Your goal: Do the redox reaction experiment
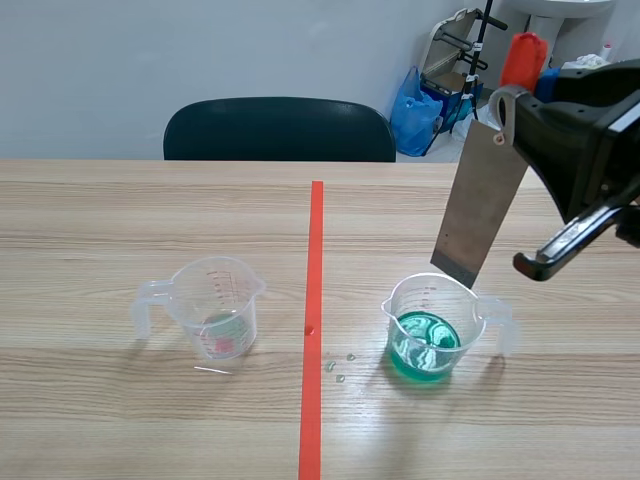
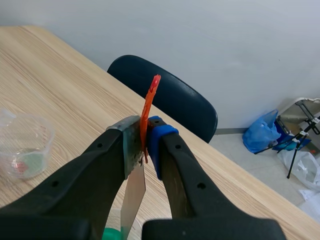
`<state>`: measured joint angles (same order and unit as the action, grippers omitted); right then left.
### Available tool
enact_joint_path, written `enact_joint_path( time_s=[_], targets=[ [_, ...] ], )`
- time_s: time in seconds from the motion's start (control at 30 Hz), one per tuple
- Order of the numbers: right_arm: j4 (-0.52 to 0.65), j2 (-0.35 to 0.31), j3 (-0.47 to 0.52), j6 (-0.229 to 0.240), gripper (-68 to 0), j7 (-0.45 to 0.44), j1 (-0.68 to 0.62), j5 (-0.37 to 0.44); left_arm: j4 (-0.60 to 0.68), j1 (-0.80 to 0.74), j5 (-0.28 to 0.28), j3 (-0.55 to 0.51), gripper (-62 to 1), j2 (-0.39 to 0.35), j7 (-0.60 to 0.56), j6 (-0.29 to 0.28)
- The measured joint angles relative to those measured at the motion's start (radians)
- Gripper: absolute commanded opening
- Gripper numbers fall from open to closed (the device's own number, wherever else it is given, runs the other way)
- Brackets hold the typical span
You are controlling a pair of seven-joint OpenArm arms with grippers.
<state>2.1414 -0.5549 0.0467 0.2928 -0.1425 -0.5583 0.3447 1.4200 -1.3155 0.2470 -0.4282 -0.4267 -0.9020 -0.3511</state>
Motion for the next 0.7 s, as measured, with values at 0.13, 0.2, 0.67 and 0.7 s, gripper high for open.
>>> enact_joint_path(
  time_s=[0.13,0.2,0.67,0.7],
  targets=[
    [0.000,0.000,0.000,0.000,-66.2,0.003,0.000,0.000,0.000,0.000,0.000,0.000,1.4,0.000,0.000,0.000],
    [0.000,0.000,0.000,0.000,-66.2,0.003,0.000,0.000,0.000,0.000,0.000,0.000,1.4,0.000,0.000,0.000],
    [0.000,0.000,0.000,0.000,-66.2,0.004,0.000,0.000,0.000,0.000,0.000,0.000,1.4,0.000,0.000,0.000],
    [0.000,0.000,0.000,0.000,-66.2,0.007,0.000,0.000,0.000,0.000,0.000,0.000,1.4,0.000,0.000,0.000]
  ],
)
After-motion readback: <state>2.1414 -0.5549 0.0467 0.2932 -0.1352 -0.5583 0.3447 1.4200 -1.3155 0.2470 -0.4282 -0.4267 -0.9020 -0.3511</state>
